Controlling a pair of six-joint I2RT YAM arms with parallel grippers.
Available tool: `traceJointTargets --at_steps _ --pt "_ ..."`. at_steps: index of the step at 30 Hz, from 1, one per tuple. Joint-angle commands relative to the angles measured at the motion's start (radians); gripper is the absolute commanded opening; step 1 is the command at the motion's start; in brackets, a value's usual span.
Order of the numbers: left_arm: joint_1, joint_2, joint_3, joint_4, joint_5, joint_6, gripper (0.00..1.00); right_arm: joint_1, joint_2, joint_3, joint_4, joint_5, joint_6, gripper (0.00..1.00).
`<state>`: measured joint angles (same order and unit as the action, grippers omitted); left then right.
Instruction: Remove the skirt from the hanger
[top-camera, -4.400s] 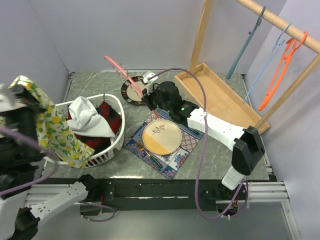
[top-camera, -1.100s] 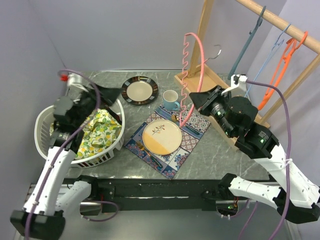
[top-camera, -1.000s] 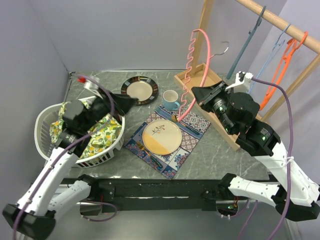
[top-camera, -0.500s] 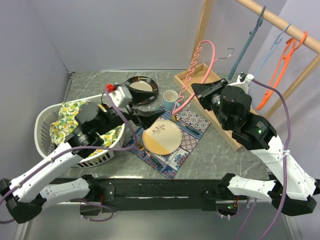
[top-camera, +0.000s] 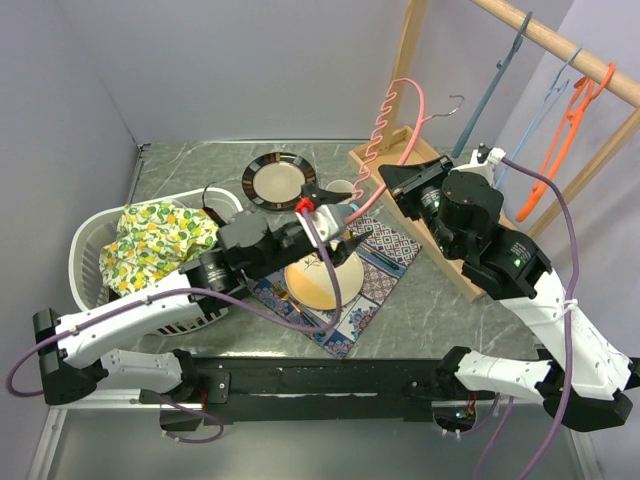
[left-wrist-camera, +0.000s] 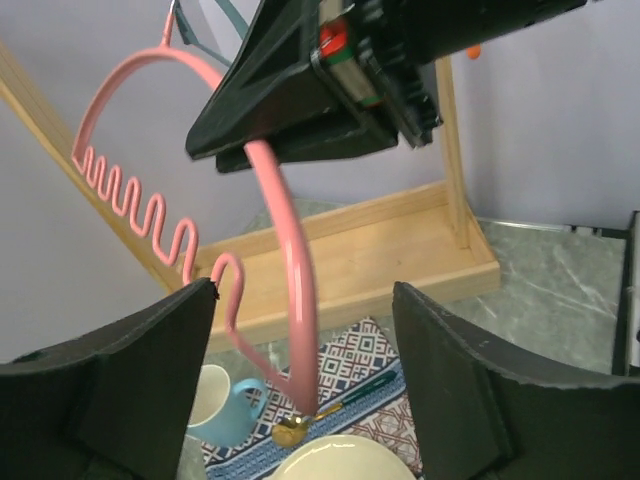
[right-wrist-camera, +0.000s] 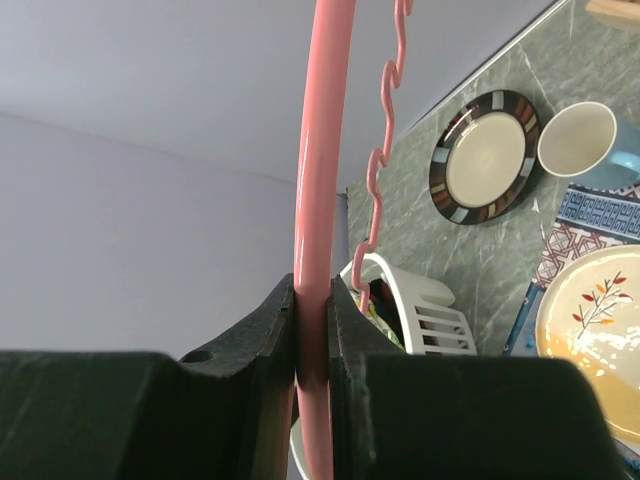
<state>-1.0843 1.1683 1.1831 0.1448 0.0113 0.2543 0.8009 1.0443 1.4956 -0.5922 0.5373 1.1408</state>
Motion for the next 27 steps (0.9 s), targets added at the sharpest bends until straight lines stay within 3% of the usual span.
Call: traceJointTargets --at_steps 1,3,4,7,9,14,17,19,22,27 --pt "-0.092 0.030 0.062 0.059 -0.215 0.173 0.67 0.006 -0.004 -0.006 0.040 0.026 0.037 0.00" --pt "-0.117 0.051 0.058 0.091 -0.311 0.210 0.55 0.006 -0.009 -0.020 0.043 0.024 0.042 0.00" --pt "-0.133 0.060 0.056 0.093 -0.333 0.236 0.39 0.004 -0.016 -0.026 0.049 0.023 0.042 0.00" --pt "-0.143 0.105 0.085 0.069 -0.396 0.240 0.12 0.003 -0.036 -0.047 0.060 0.018 0.039 0.00" --pt "-0.146 0.117 0.095 0.065 -0.421 0.235 0.02 0.004 -0.062 -0.072 0.100 0.006 0.010 0.00" --pt "-0.147 0.128 0.105 0.090 -0.468 0.195 0.01 0.004 -0.128 -0.179 0.213 -0.043 -0.064 0.01" --pt "-0.147 0.114 0.096 0.125 -0.473 0.157 0.01 0.004 -0.202 -0.274 0.377 -0.137 -0.157 0.18" --pt "-0.147 0.107 0.098 0.125 -0.461 0.126 0.01 0.003 -0.269 -0.401 0.575 -0.203 -0.261 0.28" --pt "-0.147 0.113 0.116 0.098 -0.470 0.091 0.01 0.003 -0.331 -0.523 0.728 -0.275 -0.311 0.29" --pt "-0.146 0.090 0.090 0.128 -0.467 0.053 0.01 0.003 -0.352 -0.574 0.788 -0.344 -0.345 0.38"
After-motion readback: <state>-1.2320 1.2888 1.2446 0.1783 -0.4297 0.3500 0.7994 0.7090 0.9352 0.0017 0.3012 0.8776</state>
